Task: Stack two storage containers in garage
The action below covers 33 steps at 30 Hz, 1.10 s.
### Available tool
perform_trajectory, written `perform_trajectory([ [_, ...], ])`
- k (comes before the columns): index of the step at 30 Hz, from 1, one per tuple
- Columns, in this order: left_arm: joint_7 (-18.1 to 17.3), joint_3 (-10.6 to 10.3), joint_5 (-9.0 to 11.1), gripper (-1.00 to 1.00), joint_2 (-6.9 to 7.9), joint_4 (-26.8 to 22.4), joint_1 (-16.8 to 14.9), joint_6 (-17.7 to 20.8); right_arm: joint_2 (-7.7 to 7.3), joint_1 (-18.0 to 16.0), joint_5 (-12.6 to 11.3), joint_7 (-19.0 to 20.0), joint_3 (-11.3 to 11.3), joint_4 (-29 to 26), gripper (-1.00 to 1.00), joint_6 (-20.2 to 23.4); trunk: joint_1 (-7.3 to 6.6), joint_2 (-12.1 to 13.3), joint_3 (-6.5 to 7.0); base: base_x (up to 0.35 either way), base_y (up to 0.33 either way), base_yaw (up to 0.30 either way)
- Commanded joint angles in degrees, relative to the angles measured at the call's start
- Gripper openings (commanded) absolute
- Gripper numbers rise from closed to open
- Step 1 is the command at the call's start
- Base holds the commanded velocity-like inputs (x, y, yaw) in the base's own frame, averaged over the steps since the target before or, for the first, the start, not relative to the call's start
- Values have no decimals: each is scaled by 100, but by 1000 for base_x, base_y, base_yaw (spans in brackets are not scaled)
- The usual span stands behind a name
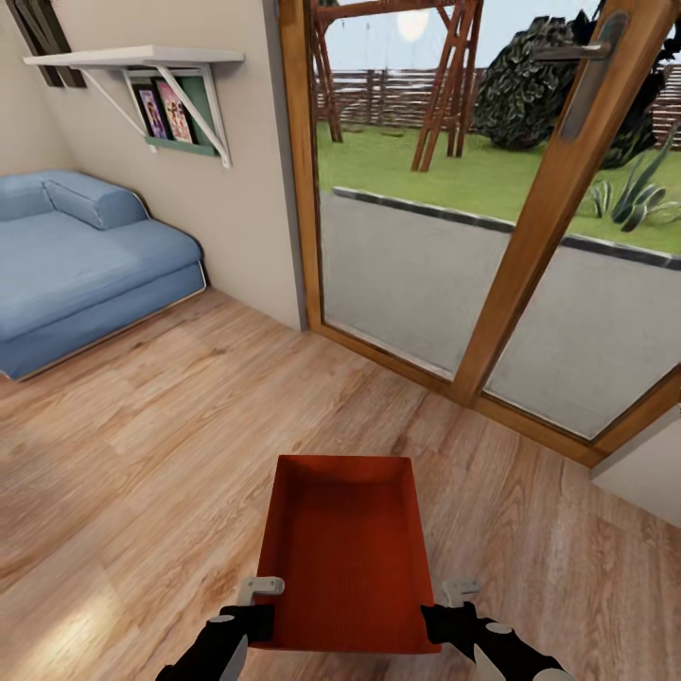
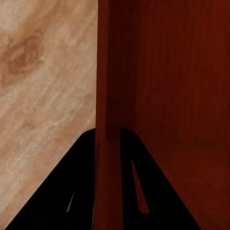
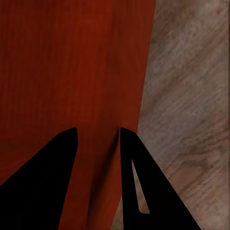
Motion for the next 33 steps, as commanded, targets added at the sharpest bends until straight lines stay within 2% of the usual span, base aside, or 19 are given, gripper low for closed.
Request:
perform_trajectory([
  [1, -1, 6, -33, -100, 33, -17, -3, 31, -3, -4, 45, 252, 34, 12, -100, -24, -23, 40, 23, 0, 0, 0],
  [33, -1, 6, -41, -100, 34, -19, -3, 22, -2, -4, 45, 252, 43, 12, -100, -22, -726, 1323, 894, 0, 0, 9],
])
